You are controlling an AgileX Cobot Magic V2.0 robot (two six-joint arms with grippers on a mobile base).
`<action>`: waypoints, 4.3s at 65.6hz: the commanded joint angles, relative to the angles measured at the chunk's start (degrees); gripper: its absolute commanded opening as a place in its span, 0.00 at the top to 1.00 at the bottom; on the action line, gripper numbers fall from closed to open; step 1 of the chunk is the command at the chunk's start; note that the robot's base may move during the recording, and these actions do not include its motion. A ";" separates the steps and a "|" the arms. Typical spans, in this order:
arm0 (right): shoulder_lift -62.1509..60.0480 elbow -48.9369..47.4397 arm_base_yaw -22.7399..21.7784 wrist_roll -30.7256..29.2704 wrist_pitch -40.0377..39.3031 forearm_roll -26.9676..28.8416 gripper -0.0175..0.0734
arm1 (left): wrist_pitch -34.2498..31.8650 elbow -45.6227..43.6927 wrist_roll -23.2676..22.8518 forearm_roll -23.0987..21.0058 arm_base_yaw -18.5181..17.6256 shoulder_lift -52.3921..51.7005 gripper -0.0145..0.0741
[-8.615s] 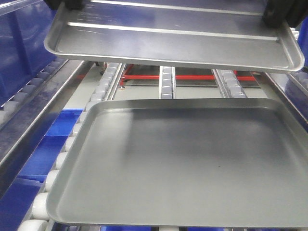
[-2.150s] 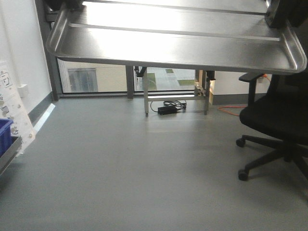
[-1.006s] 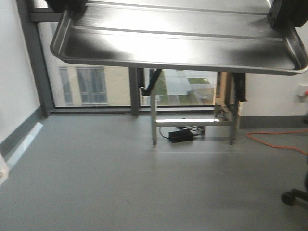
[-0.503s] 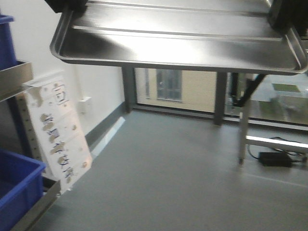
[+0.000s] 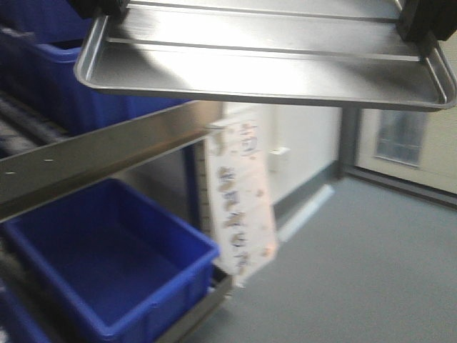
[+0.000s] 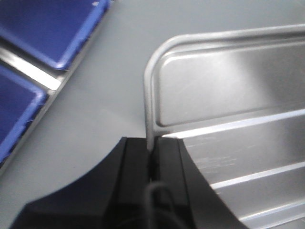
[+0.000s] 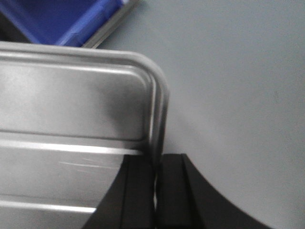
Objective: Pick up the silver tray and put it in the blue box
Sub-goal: 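Carry the silver tray with both grippers while driving to the blue bin, then lower the silver tray with both grippers into the blue bin, then open both grippers to release the tray inside the bin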
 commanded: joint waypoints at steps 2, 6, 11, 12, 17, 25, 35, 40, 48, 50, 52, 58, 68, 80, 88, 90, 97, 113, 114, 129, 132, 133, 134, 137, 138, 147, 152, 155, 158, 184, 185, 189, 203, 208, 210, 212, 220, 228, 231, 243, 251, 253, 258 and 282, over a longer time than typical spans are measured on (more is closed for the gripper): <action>-1.75 -2.23 0.03 -0.68 -2.94 -1.52 0.75 | -1.41 -1.89 0.91 0.53 -0.20 -1.85 0.95; -1.75 -2.23 0.03 -0.68 -2.94 -1.52 0.75 | -1.41 -1.89 0.91 0.53 -0.20 -1.85 0.95; -1.75 -2.23 0.03 -0.68 -2.94 -1.52 0.75 | -1.41 -1.89 0.91 0.53 -0.20 -1.85 0.95; -1.75 -2.23 0.03 -0.68 -2.94 -1.52 0.75 | -1.41 -1.89 0.91 0.53 -0.20 -1.85 0.95; -1.75 -2.23 0.03 -0.68 -2.94 -1.52 0.75 | -1.41 -1.89 0.91 0.53 -0.20 -1.85 0.95; -1.75 -2.23 0.03 -0.68 -2.94 -1.52 0.75 | -1.41 -1.89 0.91 0.53 -0.20 -1.85 0.95; -1.75 -2.23 0.03 -0.68 -2.94 -1.52 0.75 | -1.41 -1.89 0.91 0.44 -0.20 -1.85 0.95; -1.75 -2.23 0.03 -0.68 -2.94 -1.52 0.75 | -1.41 -1.89 0.91 0.44 -0.20 -1.85 0.95; -1.75 -2.23 0.03 -0.68 -2.94 -1.52 0.75 | -1.41 -1.89 0.91 0.44 -0.20 -1.85 0.95; -1.75 -2.23 0.03 -0.68 -2.94 -1.52 0.75 | -1.41 -1.89 0.91 0.44 -0.20 -1.85 0.95; -1.75 -2.23 0.03 -0.68 -2.94 -1.52 0.75 | -1.41 -1.89 0.91 0.44 -0.20 -1.85 0.95; -1.75 -2.23 0.03 -0.68 -2.94 -1.52 0.75 | -1.41 -1.89 0.91 0.44 -0.20 -1.85 0.95; -1.75 -2.23 0.03 -0.68 -2.94 -1.52 0.75 | -1.41 -1.89 0.91 0.44 -0.20 -1.85 0.95; -1.75 -2.23 0.03 -0.68 -2.94 -1.52 0.75 | -1.41 -1.89 0.91 0.44 -0.20 -1.85 0.95; -1.75 -2.23 0.03 -0.68 -2.94 -1.52 0.75 | -1.41 -1.89 0.91 0.44 -0.20 -1.85 0.95; -1.75 -2.23 0.03 -0.68 -2.94 -1.52 0.75 | -1.41 -1.89 0.91 0.44 -0.20 -1.85 0.95; -1.75 -2.23 0.03 -0.68 -2.94 -1.52 0.75 | -1.41 -1.89 0.91 0.44 -0.20 -1.85 0.95; -1.75 -2.23 0.03 -0.68 -2.94 -1.52 0.75 | -1.41 -1.89 0.91 0.44 -0.20 -1.85 0.95; -1.75 -2.23 0.03 -0.68 -2.94 -1.52 0.75 | -1.41 -1.89 0.91 0.44 -0.20 -1.85 0.95; -1.75 -2.23 0.03 -0.68 -2.94 -1.52 0.75 | -1.41 -1.89 0.91 0.44 -0.20 -1.85 0.95; -1.75 -2.23 0.03 -0.68 -2.94 -1.52 0.75 | -1.41 -1.89 0.91 0.44 -0.20 -1.85 0.95; -1.75 -2.23 0.03 -0.68 -2.94 -1.52 0.75 | -1.41 -1.89 0.91 0.44 -0.20 -1.85 0.95; -1.75 -2.23 0.03 -0.68 -2.94 -1.52 0.75 | -1.41 -1.89 0.91 0.44 -0.20 -1.85 0.95; -1.75 -2.23 0.03 -0.68 -3.00 -1.52 0.75 | -1.41 -1.89 0.91 0.44 -0.20 -1.85 0.95; -1.75 -2.23 0.03 -0.68 -3.06 -1.52 0.75 | -1.41 -1.89 0.91 0.44 -0.20 -1.85 0.95; -1.75 -2.23 0.03 -0.68 -3.13 -1.52 0.75 | -1.41 -1.89 0.91 0.44 -0.20 -1.85 0.95; -1.75 -2.23 0.03 -0.68 -3.13 -1.52 0.75 | -1.41 -1.89 0.91 0.44 -0.20 -1.85 0.95; -1.75 -2.23 0.03 -0.68 -3.13 -1.52 0.75 | -1.41 -1.89 0.91 0.44 -0.20 -1.85 0.95; -1.75 -2.23 0.03 -0.68 -3.13 -1.52 0.75 | -1.41 -1.89 0.91 0.44 -0.20 -1.85 0.95; -1.82 -3.73 0.03 -0.80 -5.78 -1.58 0.75 | -3.87 -3.56 1.70 2.25 -0.20 -1.85 0.95; -1.82 -4.11 0.03 -0.86 -5.92 -1.58 0.75 | -3.99 -3.91 1.70 2.50 -0.20 -1.85 0.95; -1.82 -6.17 0.03 -1.78 -6.63 -1.58 0.75 | -4.40 -5.46 1.70 4.13 -0.20 -1.85 0.95; 0.83 -13.39 -0.47 -3.39 -8.32 -2.12 0.75 | -6.57 -10.51 1.70 7.34 0.87 0.68 0.95; 3.10 -15.43 -1.36 -3.62 -7.97 -3.22 0.75 | -6.83 -11.67 1.70 7.56 2.17 2.93 0.95; 4.08 -16.03 -1.82 -3.62 -7.97 -3.56 0.75 | -7.40 -11.93 1.70 7.56 2.80 3.91 0.95; 5.36 -16.52 -2.29 -3.80 -7.97 -3.94 0.75 | -8.29 -11.93 1.70 7.69 3.34 5.10 0.95; 9.70 -17.08 -4.24 -4.90 -8.70 -4.23 0.75 | -12.43 -11.93 1.70 7.78 5.32 9.48 0.95; 15.27 -17.08 -6.16 -5.43 -10.27 -4.23 0.75 | -16.81 -11.93 1.70 8.49 7.24 14.79 0.95; 17.19 -17.08 -6.75 -5.43 -11.41 -4.23 0.75 | -18.18 -11.93 1.70 8.62 7.93 16.50 0.95; 24.03 -17.08 -7.74 -5.47 -14.27 -4.44 0.75 | -20.98 -12.38 1.70 8.38 9.62 22.45 0.95; 26.50 -17.08 -7.83 -5.47 -15.05 -5.61 0.74 | -21.22 -12.36 1.70 8.19 9.86 24.27 0.95; 26.82 -17.08 -7.83 -5.47 -15.06 -5.79 0.74 | -21.22 -12.36 1.70 8.09 9.86 24.66 0.95; 27.05 -17.08 -7.87 -5.49 -15.14 -5.94 0.73 | -21.22 -12.36 1.70 7.81 9.86 24.95 0.95; 26.16 -17.17 -7.89 -5.60 -13.67 -6.26 0.14 | -20.67 -15.59 1.70 6.76 9.86 24.95 0.36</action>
